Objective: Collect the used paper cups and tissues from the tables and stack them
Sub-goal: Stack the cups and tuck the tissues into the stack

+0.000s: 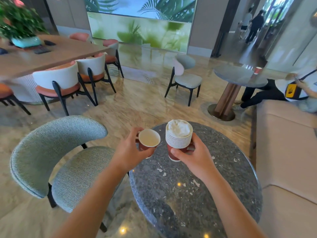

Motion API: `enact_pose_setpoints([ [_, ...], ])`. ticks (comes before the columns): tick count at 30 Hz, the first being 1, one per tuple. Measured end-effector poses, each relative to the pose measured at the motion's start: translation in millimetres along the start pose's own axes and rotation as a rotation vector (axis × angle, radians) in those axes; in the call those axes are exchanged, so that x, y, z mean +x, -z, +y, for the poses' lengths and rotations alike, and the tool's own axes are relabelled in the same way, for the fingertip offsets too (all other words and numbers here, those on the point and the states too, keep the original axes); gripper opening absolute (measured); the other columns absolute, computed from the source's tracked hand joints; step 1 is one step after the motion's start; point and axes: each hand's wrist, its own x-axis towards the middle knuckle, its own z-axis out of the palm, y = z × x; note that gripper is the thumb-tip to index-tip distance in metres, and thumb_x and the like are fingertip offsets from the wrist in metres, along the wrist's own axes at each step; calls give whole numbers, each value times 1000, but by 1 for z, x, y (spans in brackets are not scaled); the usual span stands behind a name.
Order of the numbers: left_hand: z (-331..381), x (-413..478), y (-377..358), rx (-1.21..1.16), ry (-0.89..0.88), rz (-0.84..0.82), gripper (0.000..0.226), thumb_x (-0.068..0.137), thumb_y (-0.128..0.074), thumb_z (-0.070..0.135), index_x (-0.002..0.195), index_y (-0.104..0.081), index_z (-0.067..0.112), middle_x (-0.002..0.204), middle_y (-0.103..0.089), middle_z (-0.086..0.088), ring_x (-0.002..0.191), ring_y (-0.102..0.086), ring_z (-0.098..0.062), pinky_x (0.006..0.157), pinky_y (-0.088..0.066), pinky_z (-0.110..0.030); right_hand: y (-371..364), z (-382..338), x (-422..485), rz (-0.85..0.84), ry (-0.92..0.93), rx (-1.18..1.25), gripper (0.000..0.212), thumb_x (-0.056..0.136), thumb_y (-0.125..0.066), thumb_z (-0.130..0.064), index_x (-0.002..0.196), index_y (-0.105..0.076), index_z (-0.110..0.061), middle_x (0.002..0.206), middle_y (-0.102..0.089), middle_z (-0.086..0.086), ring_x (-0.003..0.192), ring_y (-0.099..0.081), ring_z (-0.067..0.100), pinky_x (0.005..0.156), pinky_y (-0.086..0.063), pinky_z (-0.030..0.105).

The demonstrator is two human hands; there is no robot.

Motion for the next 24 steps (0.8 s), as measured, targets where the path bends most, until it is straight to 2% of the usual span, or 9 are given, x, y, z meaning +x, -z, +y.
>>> enact_pose_setpoints([
  [5,-16,-5,-5,82,-12,-20,70,67,-85,50,122,-45,35,114,-62,13,98,-61,-3,81,-55,-33,-5,-8,7,-23,29,30,76,64,-81,-64,133,-53,-46,121,-70,-24,110,-68,0,100,-58,43],
  [9,-24,-7,-7,129,-7,-42,67,68,-83,55,120,-45,36,112,-60,15,93,-60,-1,71,-48,-19,-8,-13,10,-10,23,68,75,64,-82,-61,130,-49,-47,119,-68,-22,109,-69,3,98,-59,40],
  [13,-31,-7,-7,87,5,-48,67,67,-83,54,120,-46,38,113,-60,17,100,-59,0,79,-53,-28,-9,-13,12,-1,27,59,68,75,-88,-41,127,-46,-49,117,-68,-21,105,-70,2,96,-60,37],
  [15,-32,-6,-7,51,8,-52,67,66,-84,51,120,-46,37,113,-61,17,102,-59,2,82,-53,-28,-8,-10,14,5,32,62,65,76,-88,-37,124,-47,-53,116,-69,-22,103,-71,0,94,-60,35],
  [18,-31,-6,-9,-30,35,-70,68,65,-86,46,120,-47,37,110,-61,20,101,-60,1,83,-53,-24,-6,-5,15,3,22,61,60,77,-89,-37,118,-49,-56,116,-70,-21,104,-71,0,95,-60,36],
  [22,-26,-4,-14,-65,16,-97,68,64,-85,52,120,-48,38,110,-63,22,103,-59,7,83,-50,-18,-4,0,13,-9,3,51,65,70,-87,-54,124,-52,-46,118,-72,-17,106,-70,2,96,-60,41],
  [24,-22,-3,-17,-68,7,-101,68,64,-83,54,120,-48,39,110,-63,24,103,-58,9,82,-48,-15,-4,3,11,-8,-2,50,67,70,-87,-55,126,-53,-43,118,-71,-18,107,-69,2,96,-60,40],
])
